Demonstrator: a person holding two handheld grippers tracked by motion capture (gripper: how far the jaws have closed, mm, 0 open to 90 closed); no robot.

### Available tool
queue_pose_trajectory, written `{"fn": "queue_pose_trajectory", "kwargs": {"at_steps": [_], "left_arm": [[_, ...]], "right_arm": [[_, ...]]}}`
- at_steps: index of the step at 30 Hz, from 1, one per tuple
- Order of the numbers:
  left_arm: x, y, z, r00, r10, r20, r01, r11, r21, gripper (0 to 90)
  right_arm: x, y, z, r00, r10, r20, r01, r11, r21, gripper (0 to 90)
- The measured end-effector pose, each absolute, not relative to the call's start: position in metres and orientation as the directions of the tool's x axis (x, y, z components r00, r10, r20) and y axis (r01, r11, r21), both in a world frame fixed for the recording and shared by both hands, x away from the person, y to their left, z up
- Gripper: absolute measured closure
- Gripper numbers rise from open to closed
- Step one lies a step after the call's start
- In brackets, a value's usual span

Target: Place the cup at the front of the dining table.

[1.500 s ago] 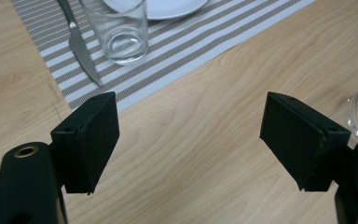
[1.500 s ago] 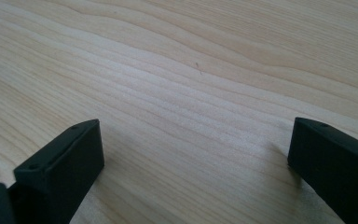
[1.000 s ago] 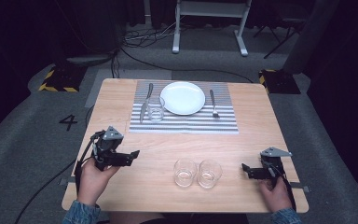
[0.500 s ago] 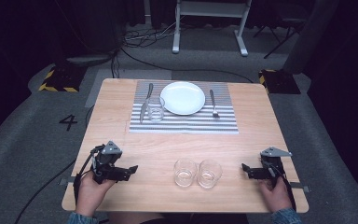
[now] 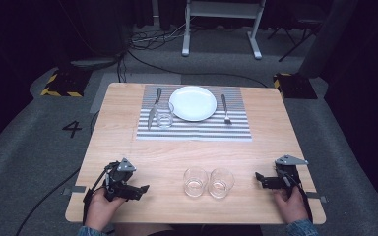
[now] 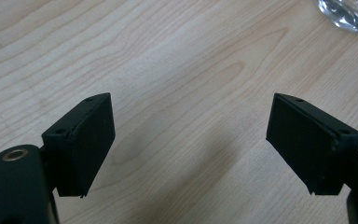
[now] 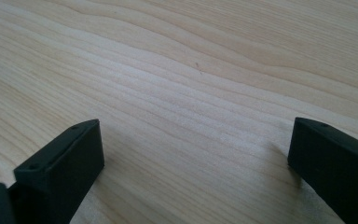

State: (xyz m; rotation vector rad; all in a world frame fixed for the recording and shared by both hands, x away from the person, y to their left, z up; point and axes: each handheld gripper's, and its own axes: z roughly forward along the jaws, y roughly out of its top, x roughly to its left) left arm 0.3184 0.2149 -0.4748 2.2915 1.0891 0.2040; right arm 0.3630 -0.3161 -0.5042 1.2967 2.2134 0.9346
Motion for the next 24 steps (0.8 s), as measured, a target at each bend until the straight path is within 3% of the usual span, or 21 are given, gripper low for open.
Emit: {"fn": "queue_pose_trajectory", "kwargs": {"at_steps": [10, 14, 16, 24], "left_arm": [[0.319, 0.206, -0.485, 0.658, 0.749, -0.075, 0.667, -0.533, 0.521, 15.5], [0.316, 0.206, -0.493, 0.644, 0.765, -0.015, 0.625, -0.515, 0.587, 13.7], [0.314, 0.209, -0.503, 0.647, 0.763, -0.02, 0.58, -0.475, 0.662, 6.4], [0.315, 0.209, -0.503, 0.647, 0.763, -0.015, 0.579, -0.478, 0.661, 3.8]], "right_arm": [[0.363, -0.316, -0.504, -0.485, 0.875, -0.013, 0.601, 0.343, 0.722, 3.5], [0.363, -0.316, -0.504, -0.483, 0.876, -0.011, 0.603, 0.341, 0.721, 3.5], [0.363, -0.316, -0.504, -0.482, 0.876, -0.011, 0.604, 0.341, 0.721, 3.5], [0.363, -0.316, -0.504, -0.482, 0.876, -0.01, 0.604, 0.341, 0.721, 3.5]]}}
